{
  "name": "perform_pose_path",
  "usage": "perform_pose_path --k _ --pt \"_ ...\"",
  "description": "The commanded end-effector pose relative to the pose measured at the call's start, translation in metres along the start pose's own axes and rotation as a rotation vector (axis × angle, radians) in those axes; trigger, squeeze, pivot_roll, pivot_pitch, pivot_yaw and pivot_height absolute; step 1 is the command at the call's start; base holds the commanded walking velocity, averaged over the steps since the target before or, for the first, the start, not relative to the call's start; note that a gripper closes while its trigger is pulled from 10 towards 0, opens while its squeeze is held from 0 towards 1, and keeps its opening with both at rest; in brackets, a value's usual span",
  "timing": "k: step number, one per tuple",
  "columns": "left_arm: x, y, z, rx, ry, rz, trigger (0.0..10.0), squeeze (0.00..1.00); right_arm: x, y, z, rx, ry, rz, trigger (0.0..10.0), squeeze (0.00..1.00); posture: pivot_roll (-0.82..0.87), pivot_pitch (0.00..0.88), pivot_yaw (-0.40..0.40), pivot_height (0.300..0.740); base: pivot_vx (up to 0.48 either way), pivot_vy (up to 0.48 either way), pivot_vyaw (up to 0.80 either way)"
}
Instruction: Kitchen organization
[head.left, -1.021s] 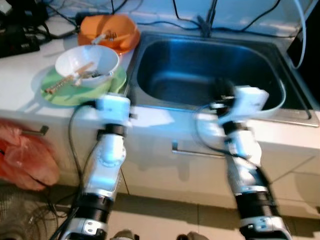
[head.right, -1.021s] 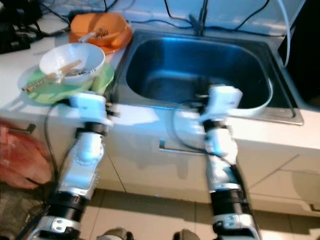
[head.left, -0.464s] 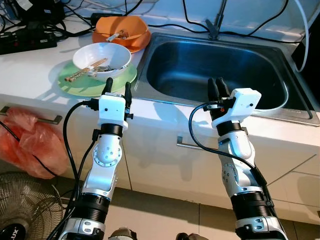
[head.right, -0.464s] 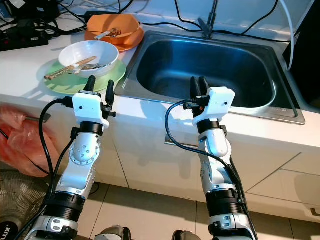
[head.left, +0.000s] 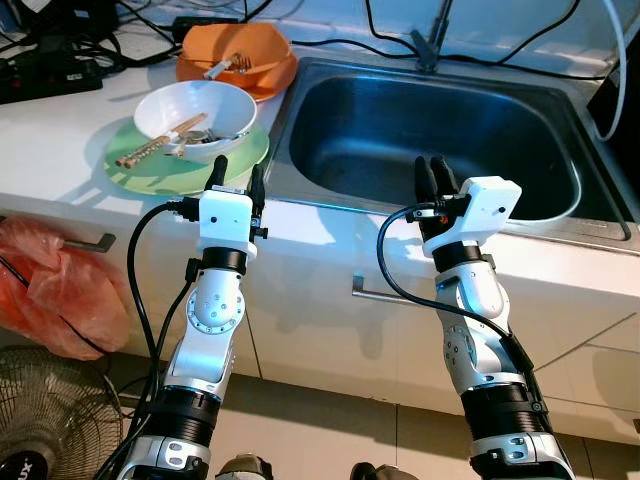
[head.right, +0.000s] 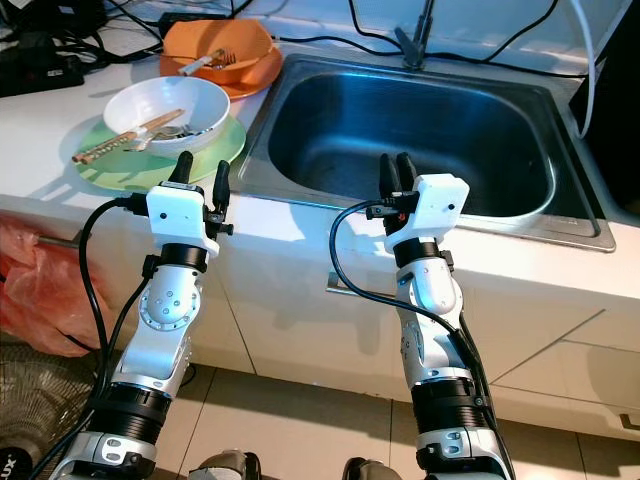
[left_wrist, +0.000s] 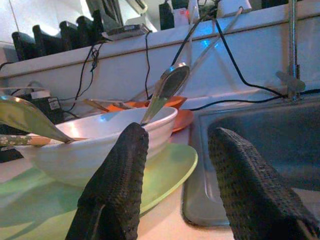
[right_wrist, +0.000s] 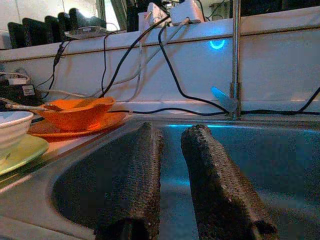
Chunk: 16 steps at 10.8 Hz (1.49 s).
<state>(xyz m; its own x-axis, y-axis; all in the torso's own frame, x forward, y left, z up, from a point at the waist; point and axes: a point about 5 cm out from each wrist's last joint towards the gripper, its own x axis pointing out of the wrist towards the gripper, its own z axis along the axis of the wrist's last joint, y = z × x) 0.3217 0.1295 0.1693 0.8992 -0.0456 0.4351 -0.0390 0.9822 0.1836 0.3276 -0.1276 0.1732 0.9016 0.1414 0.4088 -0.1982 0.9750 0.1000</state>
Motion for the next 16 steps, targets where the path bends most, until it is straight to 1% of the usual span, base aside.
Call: perform_pose_path --k 1,3,5,7,8,9,10,11,12,14,15,16 --pt "-0.001 -0.003 0.001 0.002 -0.003 -0.018 10.0 0.0 0.0 -0.001 -0.003 0.007 0.018 -0.005 10.0 0.0 0.18 0.11 -0.028 0.74 0.0 0.0 0.0" --pt "0.001 -0.002 0.009 0.102 -0.06 -0.017 10.0 0.0 0.0 0.0 -0.003 0.004 0.019 -0.004 10.0 0.0 0.19 0.116 -0.032 0.74 0.0 0.0 0.0" --pt "0.005 -0.001 0.013 0.159 -0.081 -0.011 10.0 0.0 0.001 0.0 -0.003 0.005 0.018 0.0 10.0 0.0 0.19 0.115 -0.031 0.74 0.0 0.0 0.0" --pt "0.006 -0.002 0.016 0.195 -0.102 -0.021 10.0 0.0 0.0 0.0 -0.003 0.006 0.018 -0.001 10.0 0.0 0.19 0.114 -0.029 0.74 0.0 0.0 0.0" --pt "0.008 -0.006 0.017 0.249 -0.111 -0.046 10.0 0.0 0.0 0.001 -0.004 0.007 0.018 -0.001 10.0 0.0 0.19 0.112 -0.029 0.74 0.0 0.0 0.0" --pt "0.011 -0.006 0.018 0.291 -0.124 -0.046 10.0 0.0 0.001 0.001 -0.004 0.009 0.017 -0.002 10.0 0.0 0.19 0.112 -0.029 0.74 0.0 0.0 0.0" --pt "0.013 -0.005 0.019 0.31 -0.13 -0.038 10.0 0.0 0.001 0.001 -0.004 0.009 0.017 -0.002 10.0 0.0 0.19 0.111 -0.027 0.74 0.0 0.0 0.0" --pt "0.013 -0.005 0.02 0.36 -0.139 -0.033 10.0 0.0 0.0 0.001 -0.004 0.009 0.018 -0.003 10.0 0.0 0.19 0.111 -0.028 0.74 0.0 0.0 0.0" --pt "0.013 -0.006 0.02 0.38 -0.134 -0.032 10.0 0.0 0.0 0.001 -0.004 0.01 0.018 -0.003 10.0 0.0 0.19 0.112 -0.028 0.74 0.0 0.0 0.0" --pt "0.02 -0.007 0.016 0.428 -0.107 -0.039 10.0 0.0 0.0 0.001 -0.004 0.013 0.019 -0.002 10.0 0.0 0.19 0.109 -0.027 0.74 0.0 0.0 0.0" --pt "0.026 -0.01 0.017 0.451 -0.117 -0.047 10.0 0.0 0.0 0.001 -0.005 0.014 0.019 -0.001 10.0 0.0 0.19 0.108 -0.026 0.74 0.0 0.0 0.0" --pt "0.033 -0.011 0.02 0.467 -0.123 -0.032 10.0 0.0 0.0 0.001 -0.005 0.013 0.02 -0.003 10.0 0.0 0.18 0.108 -0.024 0.74 0.0 0.0 0.0"
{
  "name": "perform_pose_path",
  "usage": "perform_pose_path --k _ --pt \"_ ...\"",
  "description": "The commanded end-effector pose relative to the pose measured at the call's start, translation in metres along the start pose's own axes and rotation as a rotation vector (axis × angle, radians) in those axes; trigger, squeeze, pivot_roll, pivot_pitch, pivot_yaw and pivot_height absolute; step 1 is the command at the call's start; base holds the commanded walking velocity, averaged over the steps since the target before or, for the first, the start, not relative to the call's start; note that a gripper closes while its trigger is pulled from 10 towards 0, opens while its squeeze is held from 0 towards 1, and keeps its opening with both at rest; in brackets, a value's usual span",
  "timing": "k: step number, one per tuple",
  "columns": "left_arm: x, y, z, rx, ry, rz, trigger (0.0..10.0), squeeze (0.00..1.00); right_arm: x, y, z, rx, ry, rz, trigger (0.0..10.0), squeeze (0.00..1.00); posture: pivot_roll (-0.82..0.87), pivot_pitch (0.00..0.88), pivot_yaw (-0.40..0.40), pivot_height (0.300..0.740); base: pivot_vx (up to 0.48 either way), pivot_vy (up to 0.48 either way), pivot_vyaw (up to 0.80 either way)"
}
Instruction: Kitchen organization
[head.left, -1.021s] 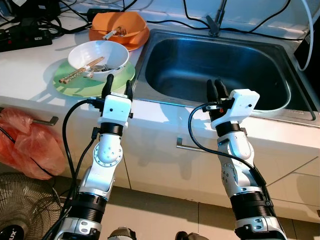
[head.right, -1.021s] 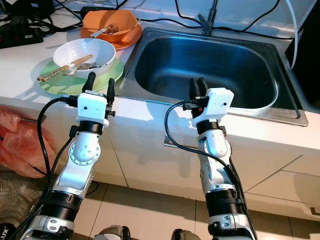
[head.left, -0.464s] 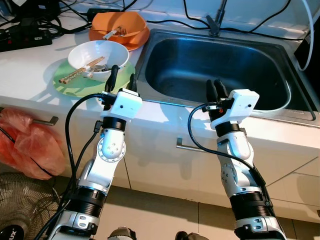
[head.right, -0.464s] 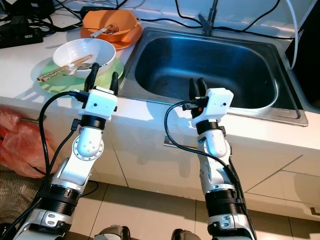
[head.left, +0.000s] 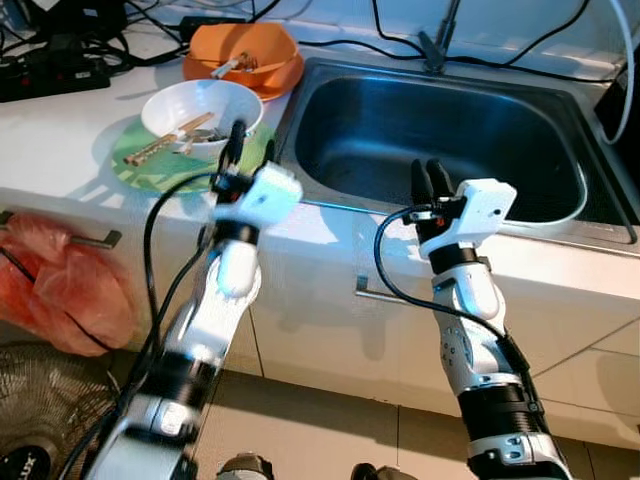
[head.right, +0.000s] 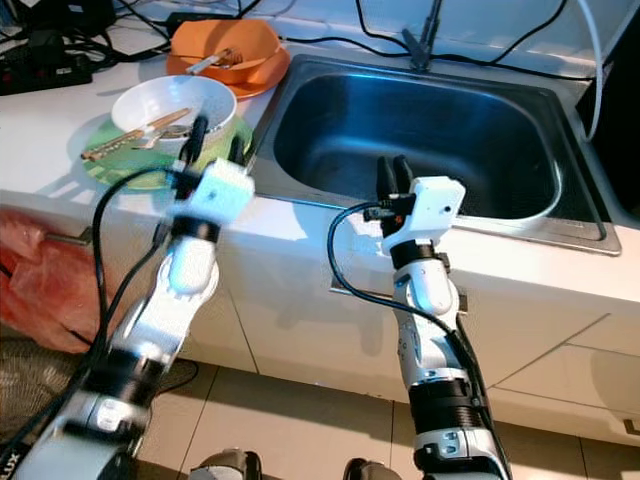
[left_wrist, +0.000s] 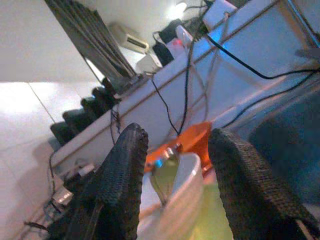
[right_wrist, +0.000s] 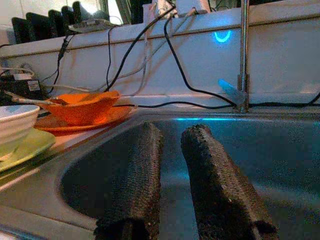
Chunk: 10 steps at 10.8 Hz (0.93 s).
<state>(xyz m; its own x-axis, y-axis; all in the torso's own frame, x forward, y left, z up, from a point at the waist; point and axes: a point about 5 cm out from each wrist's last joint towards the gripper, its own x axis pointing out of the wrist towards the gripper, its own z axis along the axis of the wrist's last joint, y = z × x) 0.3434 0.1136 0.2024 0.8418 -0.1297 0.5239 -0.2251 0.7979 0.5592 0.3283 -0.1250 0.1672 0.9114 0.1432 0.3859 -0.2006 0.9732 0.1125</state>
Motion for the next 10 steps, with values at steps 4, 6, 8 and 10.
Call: perform_pose_path --k 4,6,8,10 --pt "0.011 -0.003 -0.005 0.041 0.054 0.003 10.0 0.0 0.002 -0.001 0.001 -0.002 -0.006 -0.002 10.0 0.0 0.18 0.102 -0.021 0.74 0.0 0.0 0.0" --pt "0.012 -0.001 -0.005 0.039 0.059 0.022 0.0 0.0 0.002 0.0 0.001 0.0 -0.006 0.0 10.0 0.0 0.19 0.098 -0.021 0.74 0.0 0.0 0.0" --pt "0.015 0.001 -0.003 0.042 0.051 0.035 0.0 0.0 0.003 0.001 0.001 0.002 -0.008 0.002 10.0 0.0 0.19 0.095 -0.021 0.74 0.0 0.0 0.0" --pt "0.017 0.002 0.0 0.033 0.041 0.042 0.0 0.0 0.003 0.0 0.001 0.002 -0.008 0.002 10.0 0.0 0.19 0.091 -0.022 0.74 0.0 0.0 0.0"
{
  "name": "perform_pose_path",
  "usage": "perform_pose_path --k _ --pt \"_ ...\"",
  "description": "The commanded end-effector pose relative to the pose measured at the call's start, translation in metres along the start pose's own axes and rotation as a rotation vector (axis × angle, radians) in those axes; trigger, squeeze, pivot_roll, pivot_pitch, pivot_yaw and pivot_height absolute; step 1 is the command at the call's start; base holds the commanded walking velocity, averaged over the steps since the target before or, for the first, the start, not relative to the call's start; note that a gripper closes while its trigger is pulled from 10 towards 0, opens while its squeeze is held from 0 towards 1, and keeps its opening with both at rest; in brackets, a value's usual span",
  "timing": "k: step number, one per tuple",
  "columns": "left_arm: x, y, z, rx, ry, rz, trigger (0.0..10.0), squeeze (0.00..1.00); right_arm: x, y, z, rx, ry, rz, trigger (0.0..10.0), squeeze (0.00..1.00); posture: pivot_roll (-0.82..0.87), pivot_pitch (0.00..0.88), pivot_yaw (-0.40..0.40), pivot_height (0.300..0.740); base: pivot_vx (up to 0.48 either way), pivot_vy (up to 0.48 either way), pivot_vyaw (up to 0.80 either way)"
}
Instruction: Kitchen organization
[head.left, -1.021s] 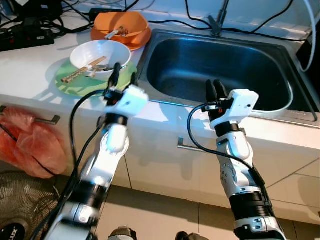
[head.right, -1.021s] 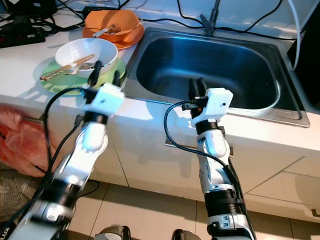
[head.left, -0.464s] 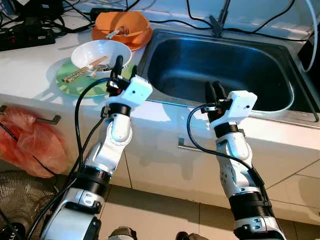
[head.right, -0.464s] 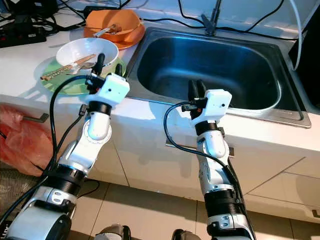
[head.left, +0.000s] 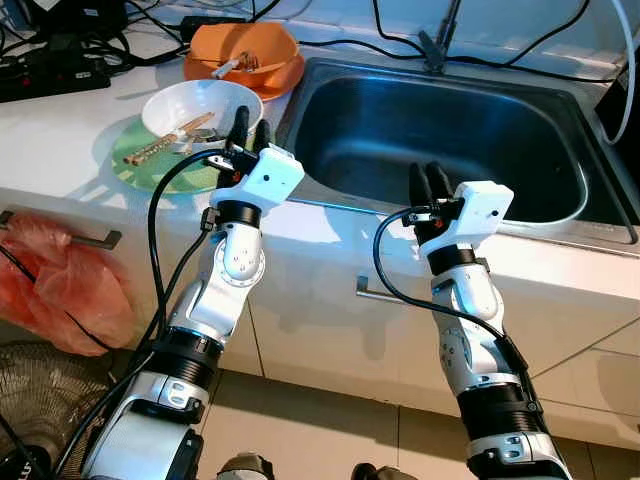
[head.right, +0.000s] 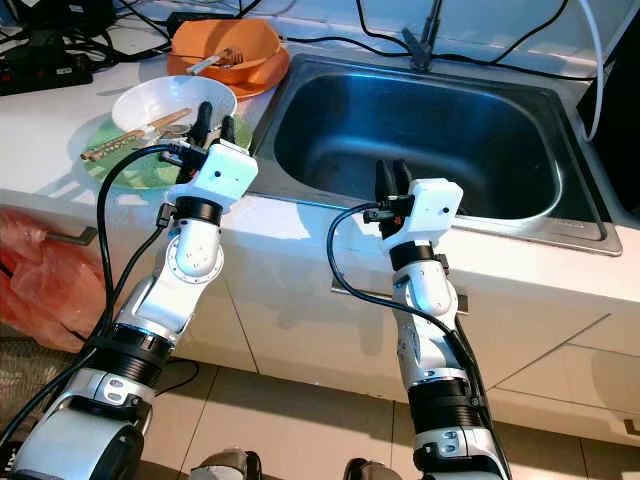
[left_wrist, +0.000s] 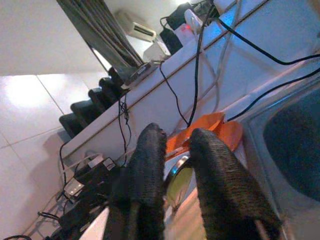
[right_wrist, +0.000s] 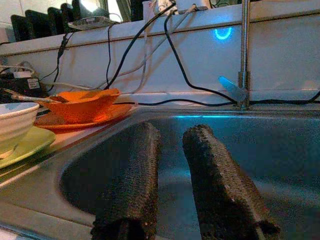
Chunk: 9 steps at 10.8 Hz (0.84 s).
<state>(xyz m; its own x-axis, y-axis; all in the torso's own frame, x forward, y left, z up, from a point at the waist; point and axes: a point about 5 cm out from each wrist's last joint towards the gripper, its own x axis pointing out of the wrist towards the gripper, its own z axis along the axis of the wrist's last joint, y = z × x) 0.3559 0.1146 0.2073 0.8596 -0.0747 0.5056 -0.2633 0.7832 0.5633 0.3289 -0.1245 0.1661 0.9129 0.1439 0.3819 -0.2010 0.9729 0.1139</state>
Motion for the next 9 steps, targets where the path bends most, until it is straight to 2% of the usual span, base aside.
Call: perform_pose_path --k 1,5,7,8,9 --pt "0.005 0.002 0.005 -0.002 -0.017 0.021 0.0 0.0 0.003 0.0 0.002 0.0 -0.013 0.002 10.0 0.0 0.19 0.091 -0.023 0.74 0.0 0.0 0.0" --pt "0.007 0.006 0.008 -0.007 -0.026 0.044 0.0 0.0 0.004 0.0 0.002 -0.001 -0.01 0.002 10.0 0.0 0.19 0.098 -0.028 0.74 0.0 0.0 0.0" --pt "0.009 0.011 0.015 -0.066 -0.063 0.07 0.0 0.0 0.004 -0.001 0.002 -0.002 -0.008 0.003 10.0 0.0 0.19 0.099 -0.03 0.74 0.0 0.0 0.0" --pt "0.009 0.01 0.018 -0.1 -0.073 0.066 4.5 0.0 0.004 0.0 0.001 -0.001 -0.006 0.003 10.0 0.0 0.19 0.099 -0.03 0.74 0.0 0.0 0.0" --pt "0.009 0.01 0.02 -0.2 -0.062 0.048 10.0 0.0 0.004 0.0 0.001 -0.001 -0.005 0.004 10.0 0.0 0.19 0.098 -0.031 0.74 0.0 0.0 0.0"
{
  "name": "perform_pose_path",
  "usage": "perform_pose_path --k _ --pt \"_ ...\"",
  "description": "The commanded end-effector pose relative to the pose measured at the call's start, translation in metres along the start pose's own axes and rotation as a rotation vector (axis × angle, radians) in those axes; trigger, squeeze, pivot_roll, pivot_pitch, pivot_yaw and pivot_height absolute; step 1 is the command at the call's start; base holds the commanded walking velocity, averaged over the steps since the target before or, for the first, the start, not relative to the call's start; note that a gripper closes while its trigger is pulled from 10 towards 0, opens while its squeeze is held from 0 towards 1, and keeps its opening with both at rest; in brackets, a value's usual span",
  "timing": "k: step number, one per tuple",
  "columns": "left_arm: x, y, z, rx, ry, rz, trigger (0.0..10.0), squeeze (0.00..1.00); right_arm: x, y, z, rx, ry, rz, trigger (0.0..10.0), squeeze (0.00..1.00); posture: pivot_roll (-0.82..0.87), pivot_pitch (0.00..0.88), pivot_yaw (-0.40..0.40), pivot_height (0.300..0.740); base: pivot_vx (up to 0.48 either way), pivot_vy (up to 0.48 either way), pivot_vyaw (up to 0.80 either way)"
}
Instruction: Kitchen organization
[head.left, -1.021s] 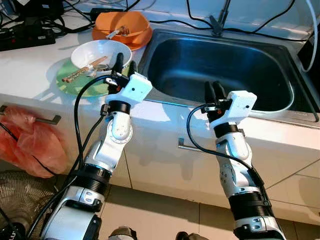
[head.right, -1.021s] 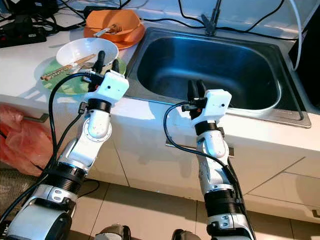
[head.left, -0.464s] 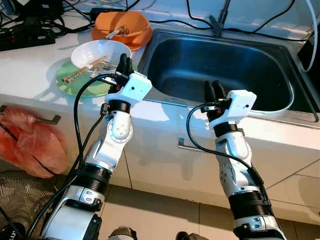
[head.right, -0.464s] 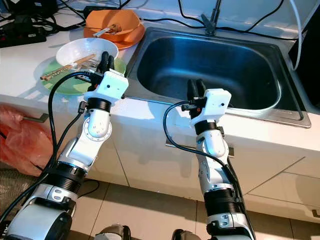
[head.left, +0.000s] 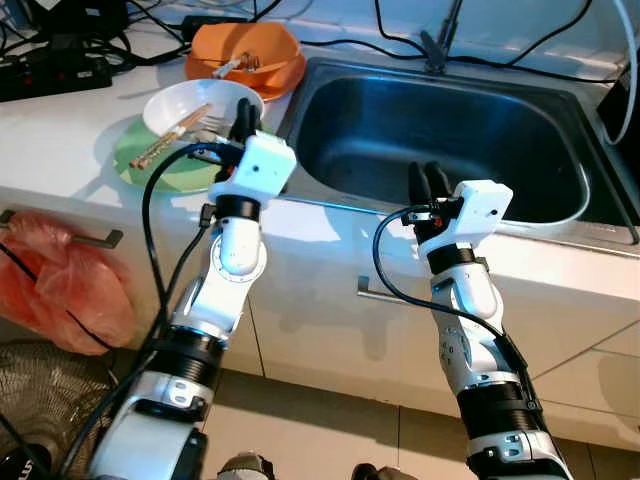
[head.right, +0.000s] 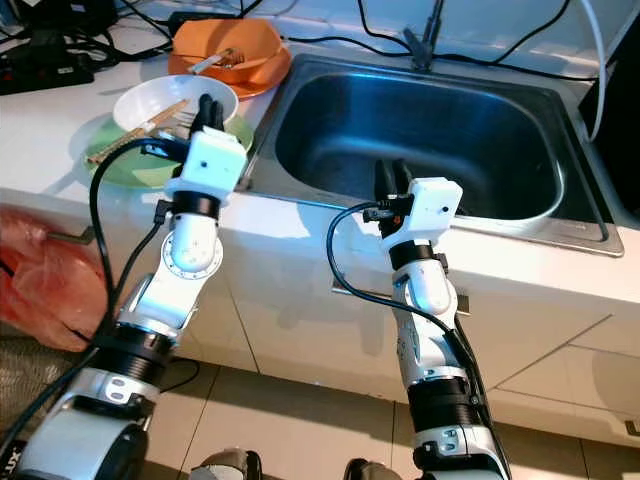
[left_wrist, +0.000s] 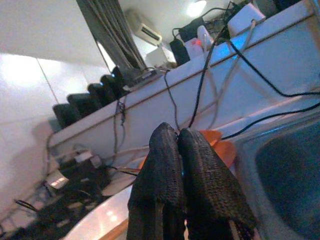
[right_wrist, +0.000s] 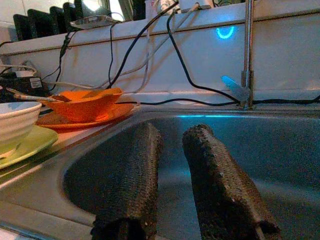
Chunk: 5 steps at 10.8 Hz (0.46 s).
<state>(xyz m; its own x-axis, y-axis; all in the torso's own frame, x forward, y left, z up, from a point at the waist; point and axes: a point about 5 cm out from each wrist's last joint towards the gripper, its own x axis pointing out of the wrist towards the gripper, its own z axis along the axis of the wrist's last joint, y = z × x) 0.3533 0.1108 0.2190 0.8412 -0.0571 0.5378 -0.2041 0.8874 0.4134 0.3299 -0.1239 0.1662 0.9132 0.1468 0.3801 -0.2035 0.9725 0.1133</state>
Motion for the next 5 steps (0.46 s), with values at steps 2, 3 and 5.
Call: perform_pose_path --k 2,3,5 --pt "0.006 0.001 0.012 -0.091 -0.044 0.005 10.0 0.0 0.003 -0.001 0.002 -0.002 -0.007 0.003 10.0 0.0 0.2 0.1 -0.032 0.74 0.0 0.0 0.0" --pt "0.006 0.002 0.017 -0.126 -0.07 0.017 10.0 0.0 0.003 -0.001 0.001 -0.001 -0.007 0.002 10.0 0.0 0.2 0.099 -0.031 0.74 0.0 0.0 0.0" --pt "0.004 0.004 0.038 -0.082 -0.245 -0.004 10.0 0.0 0.003 -0.001 0.001 0.0 -0.004 0.002 10.0 0.0 0.2 0.097 -0.034 0.74 0.0 0.0 0.0"
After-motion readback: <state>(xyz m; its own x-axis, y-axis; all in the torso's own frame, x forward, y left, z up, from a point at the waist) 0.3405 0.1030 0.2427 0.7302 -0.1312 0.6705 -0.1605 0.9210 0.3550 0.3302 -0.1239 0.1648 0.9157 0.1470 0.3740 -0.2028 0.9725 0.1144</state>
